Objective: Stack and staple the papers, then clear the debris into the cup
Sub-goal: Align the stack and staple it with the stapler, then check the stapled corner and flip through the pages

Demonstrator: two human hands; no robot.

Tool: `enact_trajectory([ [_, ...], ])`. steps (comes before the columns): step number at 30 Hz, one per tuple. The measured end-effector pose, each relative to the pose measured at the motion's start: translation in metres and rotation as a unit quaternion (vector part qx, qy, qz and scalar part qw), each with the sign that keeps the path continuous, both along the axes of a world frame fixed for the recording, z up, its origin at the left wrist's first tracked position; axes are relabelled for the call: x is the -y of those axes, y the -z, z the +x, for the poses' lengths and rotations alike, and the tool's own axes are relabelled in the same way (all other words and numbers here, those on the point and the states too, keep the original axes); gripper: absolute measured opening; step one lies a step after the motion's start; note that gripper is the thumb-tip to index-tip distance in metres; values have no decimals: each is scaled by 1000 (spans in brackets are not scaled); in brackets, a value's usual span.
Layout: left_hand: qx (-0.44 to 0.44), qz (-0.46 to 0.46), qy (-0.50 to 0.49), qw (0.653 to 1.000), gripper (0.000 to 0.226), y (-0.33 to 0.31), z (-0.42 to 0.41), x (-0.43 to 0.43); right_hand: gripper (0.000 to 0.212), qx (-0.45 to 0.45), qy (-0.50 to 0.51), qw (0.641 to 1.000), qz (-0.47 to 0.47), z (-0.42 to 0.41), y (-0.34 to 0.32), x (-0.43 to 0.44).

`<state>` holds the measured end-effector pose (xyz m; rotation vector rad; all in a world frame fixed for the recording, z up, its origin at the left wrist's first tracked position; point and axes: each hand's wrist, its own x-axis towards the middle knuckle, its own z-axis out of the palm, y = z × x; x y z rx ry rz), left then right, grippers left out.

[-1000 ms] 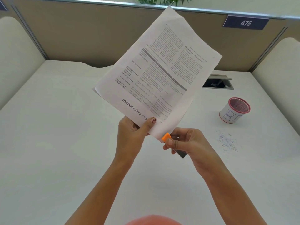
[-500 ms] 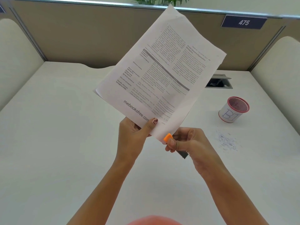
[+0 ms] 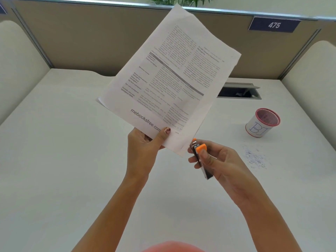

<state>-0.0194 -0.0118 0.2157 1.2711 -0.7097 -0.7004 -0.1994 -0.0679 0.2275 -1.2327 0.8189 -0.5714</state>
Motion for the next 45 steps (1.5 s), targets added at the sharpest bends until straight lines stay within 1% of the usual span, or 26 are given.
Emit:
enact_trajectory([
  [3, -16, -1, 4, 1000, 33, 1, 0, -1, 64, 8, 24, 1000, -1, -7, 5, 1],
  [4, -21, -2, 8, 1000, 32, 1, 0, -1, 62, 3, 48, 999, -7, -9, 7, 2],
  [5, -26, -3, 11, 1000, 31, 1, 0, -1, 54, -10, 82, 996, -14, -11, 10, 3],
  [7, -36, -4, 17, 999, 30, 2, 0, 0, 37, -67, 170, 982, -40, -16, 21, 6],
  [9, -46, -3, 19, 999, 31, 3, 0, 0, 29, -151, 255, 952, -79, -24, 38, 13],
  [11, -56, -3, 19, 998, 32, 4, 0, 0, 29, -220, 317, 916, -111, -36, 57, 20],
  [13, -61, -2, 21, 998, 33, 4, 0, 0, 31, -274, 360, 880, -144, -49, 77, 26],
  [16, -65, -2, 29, 997, 34, 6, -1, 1, 32, -350, 385, 827, -215, -68, 109, 33],
  [18, -68, -2, 33, 997, 34, 6, -2, 2, 28, -383, 378, 804, -253, -78, 130, 35],
  [21, -69, -2, 37, 997, 33, 6, -3, 3, 29, -414, 370, 784, -277, -89, 155, 34],
  [28, -74, 2, 41, 996, 32, 6, -4, 5, 34, -483, 385, 748, -241, -106, 191, 28],
  [33, -81, 5, 44, 996, 32, 6, -4, 5, 50, -479, 402, 738, -253, -105, 197, 27],
  [35, -85, 6, 46, 995, 32, 7, -4, 6, 61, -489, 413, 719, -271, -101, 197, 27],
  [37, -90, 8, 47, 995, 33, 7, -5, 6, 64, -483, 433, 695, -309, -92, 187, 28],
  [38, -92, 10, 46, 995, 33, 6, -6, 6, 59, -459, 440, 691, -344, -85, 177, 29],
  [39, -92, 14, 46, 995, 33, 6, -6, 6, 51, -421, 439, 694, -385, -75, 164, 29],
  [41, -93, 24, 53, 994, 32, 6, -7, 6, 34, -332, 413, 709, -465, -51, 132, 25],
  [42, -94, 29, 59, 993, 31, 6, -7, 6, 29, -293, 395, 714, -498, -38, 115, 22],
  [45, -96, 51, 77, 991, 30, 2, -7, 5, 27, -189, 310, 726, -584, -5, 67, 11],
])
